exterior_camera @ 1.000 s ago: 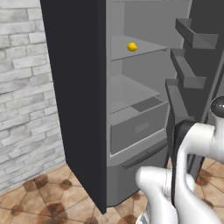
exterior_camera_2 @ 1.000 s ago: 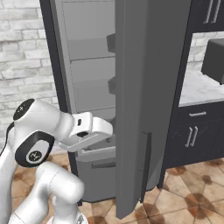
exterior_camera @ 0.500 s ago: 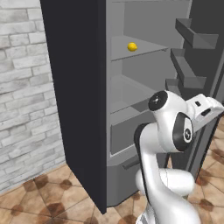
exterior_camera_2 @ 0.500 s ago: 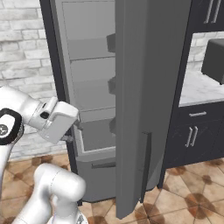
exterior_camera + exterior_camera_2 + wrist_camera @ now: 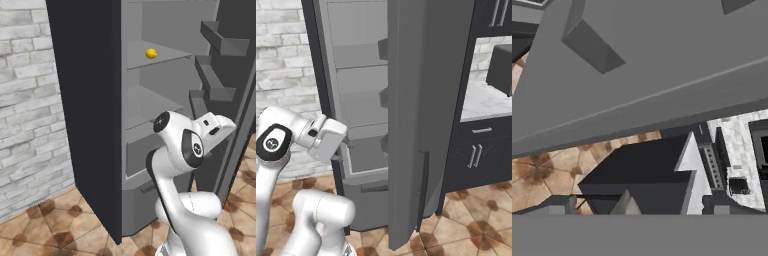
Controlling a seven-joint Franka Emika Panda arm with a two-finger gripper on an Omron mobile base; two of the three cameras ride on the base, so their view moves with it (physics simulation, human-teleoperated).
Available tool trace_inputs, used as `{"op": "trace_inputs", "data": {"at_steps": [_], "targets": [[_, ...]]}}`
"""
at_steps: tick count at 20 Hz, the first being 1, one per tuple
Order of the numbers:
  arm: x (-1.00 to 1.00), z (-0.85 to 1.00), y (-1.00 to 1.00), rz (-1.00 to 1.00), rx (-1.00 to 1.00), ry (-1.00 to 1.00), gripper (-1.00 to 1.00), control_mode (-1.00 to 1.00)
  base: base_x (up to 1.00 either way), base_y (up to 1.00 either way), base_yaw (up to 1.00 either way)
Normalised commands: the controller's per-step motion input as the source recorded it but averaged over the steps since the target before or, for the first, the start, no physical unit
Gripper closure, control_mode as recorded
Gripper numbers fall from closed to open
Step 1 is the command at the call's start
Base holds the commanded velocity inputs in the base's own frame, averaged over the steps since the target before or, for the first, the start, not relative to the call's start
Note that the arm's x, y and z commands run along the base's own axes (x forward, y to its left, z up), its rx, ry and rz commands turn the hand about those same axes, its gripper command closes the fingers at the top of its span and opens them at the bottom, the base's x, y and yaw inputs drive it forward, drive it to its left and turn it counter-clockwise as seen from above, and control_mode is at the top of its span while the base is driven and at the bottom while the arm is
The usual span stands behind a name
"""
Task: Retrieve a lemon from the fridge and place it on the cutting board with the fish.
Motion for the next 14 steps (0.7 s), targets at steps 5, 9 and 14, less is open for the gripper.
{"op": "trace_inputs", "data": {"at_steps": [5, 9, 14], "targets": [[0.66, -0.18, 0.0, 0.0, -0.01, 0.0, -1.0, -1.0, 0.0, 0.0, 0.0], [0.74, -0.2, -0.09, -0.02, -0.06, 0.0, -1.0, -1.0, 0.0, 0.0, 0.0], [0.75, -0.2, -0.25, -0.02, -0.01, 0.0, -1.0, -1.0, 0.0, 0.0, 0.0]]}}
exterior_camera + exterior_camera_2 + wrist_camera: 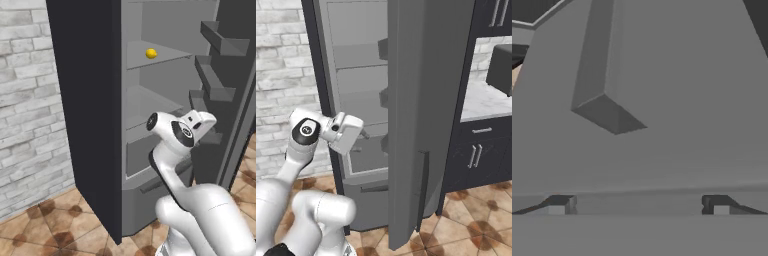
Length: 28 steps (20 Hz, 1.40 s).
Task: Retrieve a lemon from the fridge and place it on the cutting board with the fish.
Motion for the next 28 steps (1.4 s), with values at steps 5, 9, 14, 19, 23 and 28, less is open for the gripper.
{"op": "trace_inputs", "data": {"at_steps": [5, 9, 14, 19, 23, 28], "targets": [[0.55, -0.12, -0.46, 0.0, 0.0, 0.0, -1.0, -1.0, 0.0, 0.0, 0.0], [0.46, -0.14, -0.49, 0.0, 0.0, 0.0, -1.0, -1.0, 0.0, 0.0, 0.0], [0.43, -0.16, -0.51, 0.0, 0.0, 0.0, -1.0, -1.0, 0.0, 0.0, 0.0], [0.33, -0.18, -0.61, 0.0, 0.0, 0.0, -1.0, -1.0, 0.0, 0.0, 0.0], [0.31, -0.2, -0.79, 0.0, 0.0, 0.0, -1.0, -1.0, 0.0, 0.0, 0.0], [0.32, -0.18, -0.96, 0.0, 0.0, 0.0, -1.0, -1.0, 0.0, 0.0, 0.0]]}}
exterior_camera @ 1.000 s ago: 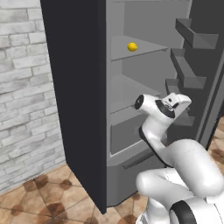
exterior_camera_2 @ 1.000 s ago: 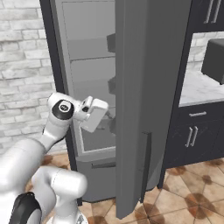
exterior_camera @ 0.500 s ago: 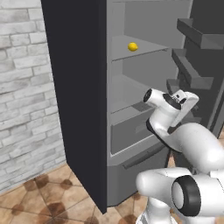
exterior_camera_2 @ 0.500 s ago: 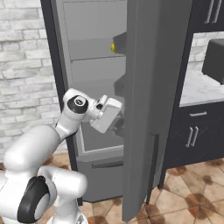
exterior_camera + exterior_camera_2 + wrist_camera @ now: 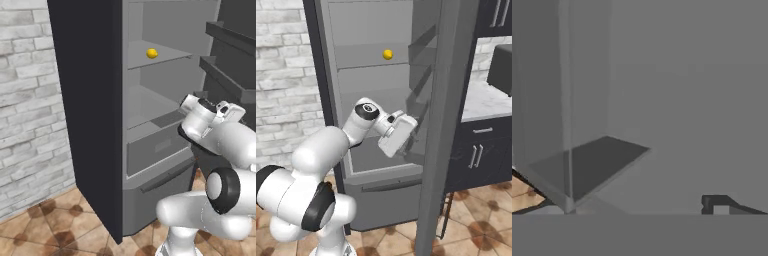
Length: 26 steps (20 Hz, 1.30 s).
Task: Retrieve a lemon from the fridge and place it on the cutting board with the fish.
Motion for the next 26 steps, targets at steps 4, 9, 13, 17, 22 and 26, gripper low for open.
{"op": "trace_inputs", "data": {"at_steps": [4, 9, 13, 17, 22, 26], "targets": [[0.55, -0.07, -1.0, 0.09, 0.06, -0.03, -1.0, -1.0, 0.0, 0.0, 0.0], [0.43, 0.0, -1.0, 0.12, 0.0, -0.06, -1.0, -1.0, 0.0, 0.0, 0.0], [0.53, 0.0, -0.99, 0.17, 0.0, -0.11, -1.0, -1.0, 0.0, 0.0, 0.0], [0.62, 0.0, -0.97, 0.21, 0.01, -0.16, -1.0, -1.0, 0.0, 0.0, 0.0], [-0.01, 0.11, -0.5, 0.21, 0.09, -0.17, -1.0, -1.0, 0.0, 0.0, 0.0], [-0.26, 0.09, 0.81, 0.07, 0.01, 0.0, -1.0, -1.0, 0.0, 0.0, 0.0]]}}
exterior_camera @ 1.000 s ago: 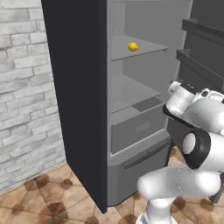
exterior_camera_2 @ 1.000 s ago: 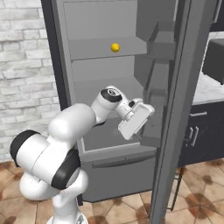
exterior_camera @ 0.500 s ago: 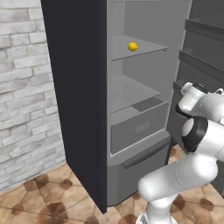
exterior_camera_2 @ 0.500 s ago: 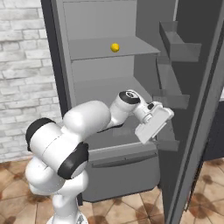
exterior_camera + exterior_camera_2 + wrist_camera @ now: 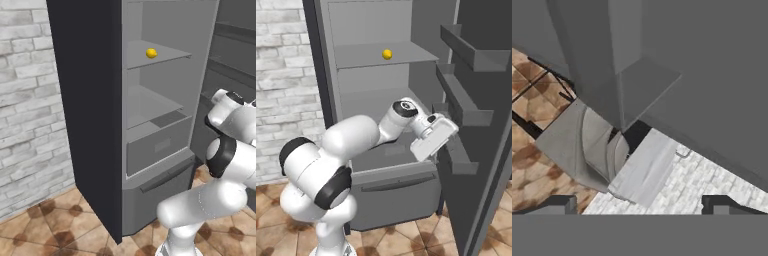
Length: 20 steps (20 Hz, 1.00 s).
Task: Retrieve a lemon from the fridge and place it on the cutting board with the fish.
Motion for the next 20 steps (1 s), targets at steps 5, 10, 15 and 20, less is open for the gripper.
{"op": "trace_inputs", "data": {"at_steps": [5, 10, 15, 20], "targets": [[-0.1, 0.0, 1.0, 0.04, 0.0, 0.0, -1.0, -1.0, 0.0, 0.0, 0.0], [0.0, 0.0, 0.99, 0.0, 0.12, -0.01, -1.0, -1.0, 0.0, 0.0, 0.0], [0.28, -0.16, 1.0, -0.14, 0.47, -0.07, -1.0, -1.0, 0.0, 0.0, 0.0], [0.09, -0.04, 1.0, -0.19, 0.58, -0.11, -1.0, -1.0, 0.0, 0.0, 0.0]]}}
